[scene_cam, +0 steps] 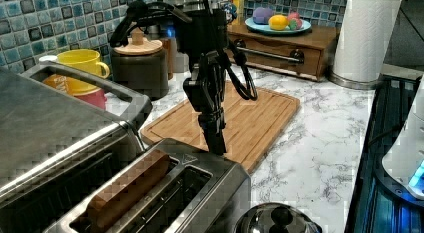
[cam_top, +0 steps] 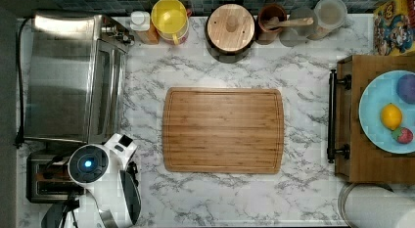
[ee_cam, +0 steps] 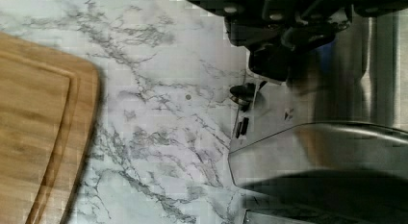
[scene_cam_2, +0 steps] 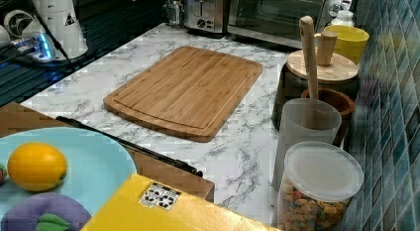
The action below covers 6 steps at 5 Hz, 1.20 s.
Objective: Turn on the toaster.
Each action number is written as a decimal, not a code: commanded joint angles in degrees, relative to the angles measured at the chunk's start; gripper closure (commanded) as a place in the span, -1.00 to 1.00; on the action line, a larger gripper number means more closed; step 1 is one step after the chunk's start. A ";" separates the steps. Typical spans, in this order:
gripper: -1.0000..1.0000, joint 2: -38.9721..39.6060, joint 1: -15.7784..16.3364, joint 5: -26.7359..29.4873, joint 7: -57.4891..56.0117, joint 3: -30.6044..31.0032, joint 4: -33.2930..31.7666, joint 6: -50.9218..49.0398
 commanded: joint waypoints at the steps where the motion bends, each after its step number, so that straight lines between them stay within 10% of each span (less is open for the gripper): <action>1: 1.00 3.52 0.06 -1.85 2.09 0.03 4.14 -0.83; 6: 1.00 15.82 1.46 -1.58 2.69 0.70 -4.97 9.21</action>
